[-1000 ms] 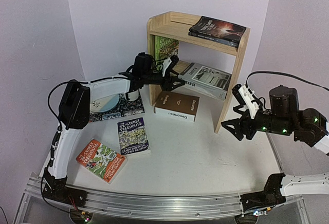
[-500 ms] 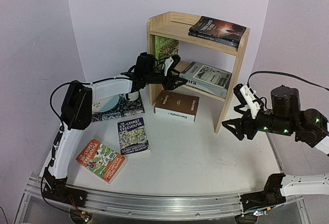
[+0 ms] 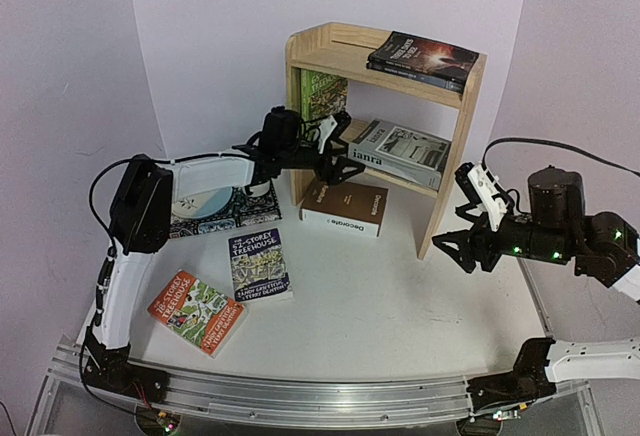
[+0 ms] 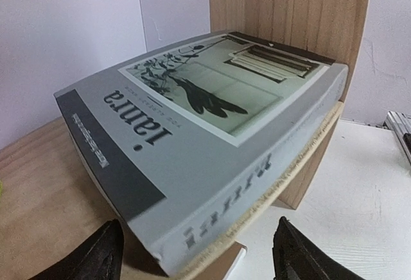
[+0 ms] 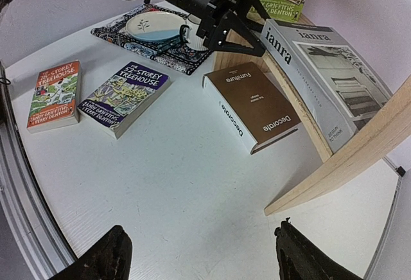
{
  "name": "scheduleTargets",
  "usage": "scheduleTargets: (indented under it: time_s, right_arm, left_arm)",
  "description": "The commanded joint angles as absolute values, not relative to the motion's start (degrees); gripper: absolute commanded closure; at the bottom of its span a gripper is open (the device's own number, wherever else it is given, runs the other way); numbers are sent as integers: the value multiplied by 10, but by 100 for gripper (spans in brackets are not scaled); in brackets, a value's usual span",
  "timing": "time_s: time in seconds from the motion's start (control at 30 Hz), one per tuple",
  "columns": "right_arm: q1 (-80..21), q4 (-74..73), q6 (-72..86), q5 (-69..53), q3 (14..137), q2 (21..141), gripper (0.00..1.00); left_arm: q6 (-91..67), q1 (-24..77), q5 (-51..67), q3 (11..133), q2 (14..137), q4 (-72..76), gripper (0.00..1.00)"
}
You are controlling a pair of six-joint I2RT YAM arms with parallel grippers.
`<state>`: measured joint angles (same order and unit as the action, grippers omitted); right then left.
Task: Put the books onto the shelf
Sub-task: Adjust the book on the shelf, then move the book to the center of the board.
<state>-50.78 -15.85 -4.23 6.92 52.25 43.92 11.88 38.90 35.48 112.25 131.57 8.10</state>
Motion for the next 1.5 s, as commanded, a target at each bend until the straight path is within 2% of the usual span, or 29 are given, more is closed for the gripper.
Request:
scheduleTargets:
  time_s: [0.0, 0.13, 0.3, 0.47, 0.6, 0.77, 0.9, 0.97, 1.1, 1.2, 1.3, 1.47]
  right_arm:
    - [-509, -149, -35, 72, 532, 437, 23]
    - [-509, -148, -34, 64, 537, 447, 23]
    - [-509, -138, -25, 56, 536, 468, 23]
    - [-508, -118, -6, 38, 518, 494, 24]
    - [-509, -65, 20, 21, 491, 531, 28]
    - [-510, -18, 44, 15, 483, 615, 32]
    - [-519, 41, 88, -3, 485, 692, 34]
    - [-534, 66, 118, -8, 493, 735, 35]
    - [-623, 105, 132, 72, 530, 819, 35]
    - [-685, 120, 120, 116, 571, 896, 31]
    - [-716, 147, 147, 109, 605, 959, 29]
    - [-745, 172, 208, 87, 677, 1058, 31]
  left_arm:
    - [108, 403, 324, 1044, 1222, 87, 12]
    - [105, 413, 299, 971, 1156, 94, 1]
    - [69, 416, 250, 890, 1084, 96, 0]
    - [-32, 416, 113, 776, 1002, 98, 0]
    - [-126, 416, 58, 685, 946, 89, 0]
    - [-261, 397, 8, 589, 878, 59, 0]
    - [-340, 316, 91, 527, 841, 23, 0]
    - [-340, 293, 93, 505, 824, -1, 0]
    - [-323, 286, 52, 479, 781, -53, 0]
    - [-341, 281, 24, 463, 745, -88, 0]
    - [-386, 275, -64, 462, 712, -165, 0]
    - [-437, 266, -121, 456, 647, -277, 0]
